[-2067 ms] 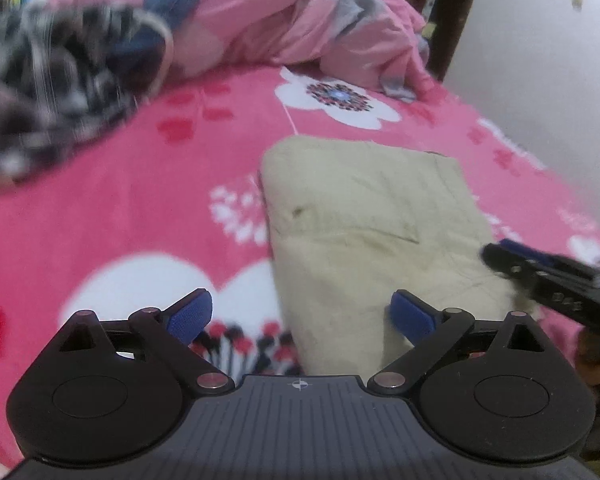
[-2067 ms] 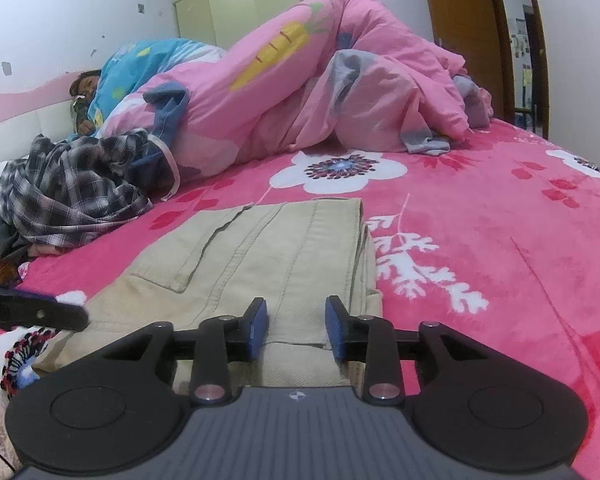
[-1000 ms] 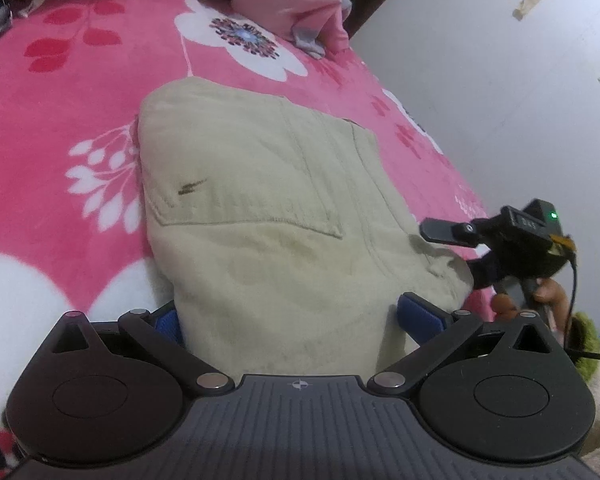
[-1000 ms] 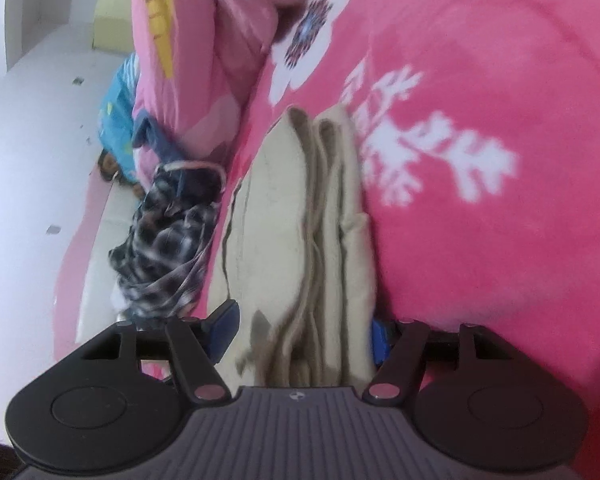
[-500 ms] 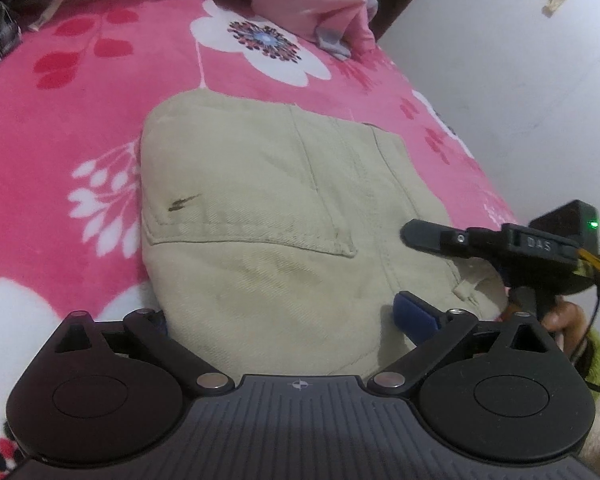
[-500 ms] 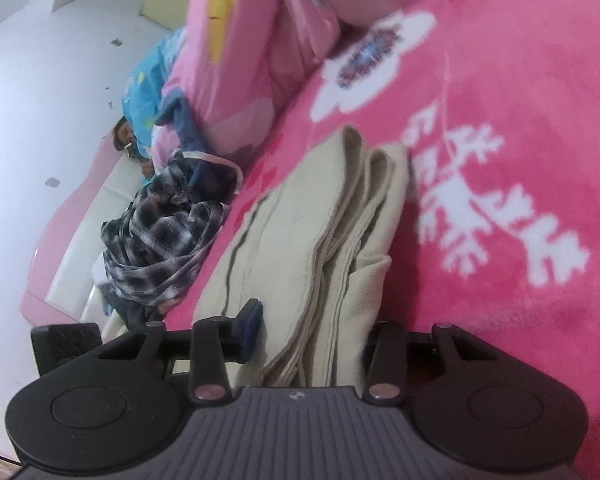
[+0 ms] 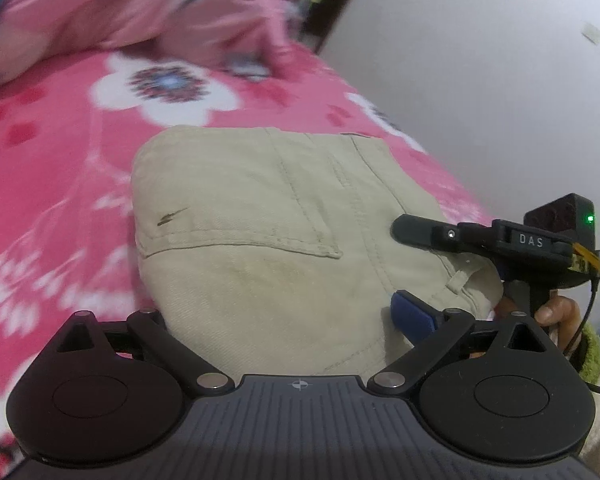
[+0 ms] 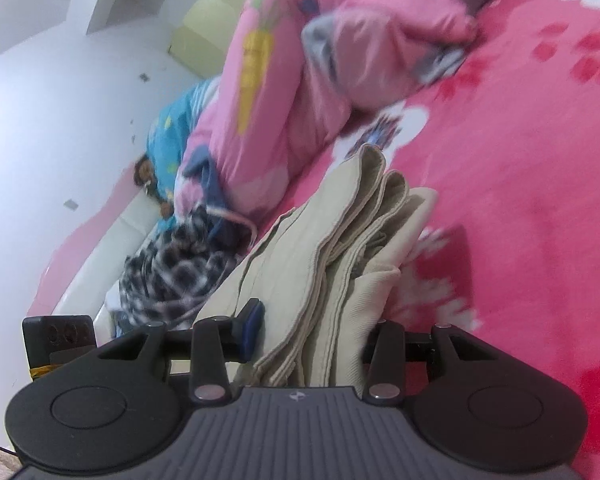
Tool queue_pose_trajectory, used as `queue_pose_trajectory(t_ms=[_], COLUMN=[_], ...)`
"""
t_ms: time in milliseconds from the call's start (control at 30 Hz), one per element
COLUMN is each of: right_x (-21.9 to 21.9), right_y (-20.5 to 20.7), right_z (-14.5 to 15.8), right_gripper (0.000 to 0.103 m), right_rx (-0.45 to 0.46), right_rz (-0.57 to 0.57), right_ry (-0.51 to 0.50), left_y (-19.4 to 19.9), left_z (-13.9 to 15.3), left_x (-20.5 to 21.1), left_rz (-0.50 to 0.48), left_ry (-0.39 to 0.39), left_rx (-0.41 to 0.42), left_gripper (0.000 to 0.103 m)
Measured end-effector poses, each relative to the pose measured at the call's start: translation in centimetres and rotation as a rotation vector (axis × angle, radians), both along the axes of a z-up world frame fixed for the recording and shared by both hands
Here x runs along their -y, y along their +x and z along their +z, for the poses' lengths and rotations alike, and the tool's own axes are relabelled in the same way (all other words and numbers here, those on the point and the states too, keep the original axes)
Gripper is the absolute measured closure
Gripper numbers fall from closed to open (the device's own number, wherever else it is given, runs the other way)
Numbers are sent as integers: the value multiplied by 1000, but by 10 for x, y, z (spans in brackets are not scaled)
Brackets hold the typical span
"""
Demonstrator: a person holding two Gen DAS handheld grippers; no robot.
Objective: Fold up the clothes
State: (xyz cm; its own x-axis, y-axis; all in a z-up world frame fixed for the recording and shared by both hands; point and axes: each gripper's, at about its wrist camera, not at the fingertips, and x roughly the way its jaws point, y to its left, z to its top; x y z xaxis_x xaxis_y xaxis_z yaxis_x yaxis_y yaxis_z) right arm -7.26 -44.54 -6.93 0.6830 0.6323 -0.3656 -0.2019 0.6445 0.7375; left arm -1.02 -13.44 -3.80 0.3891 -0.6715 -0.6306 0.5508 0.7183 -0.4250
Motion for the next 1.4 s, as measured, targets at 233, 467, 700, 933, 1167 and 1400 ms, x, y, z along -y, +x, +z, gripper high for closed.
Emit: queue_pose_trajectory(t_ms=[233,467,700,933,1167,1400], right_x=[103,225,324,392,418,395], right_y=[-34,-41,-10,11,-21,-74], right_z=[14,37,65,22,-39,11], right_gripper=[58,58,58,45,29,28], right_rx=[4,2,41,-52,-70,18], right_rz=[-133,-216,-174,-139,-331,-622], right_ry=[-39,-155,-339,-437,-313,-456], left_y=[0,14,27,12,-25,-11], left_z=[-1,-12,-21,-71,-79,-53], left_x=[112,241,352,419,420,366], left_rz=[-202,-338,-385,-412,-493,-495], left_ry=[-11,-74,-116,-83,5,41], left_rx=[10,-25,-40,-119,91,35], left_gripper=[6,6,6,6,1,2])
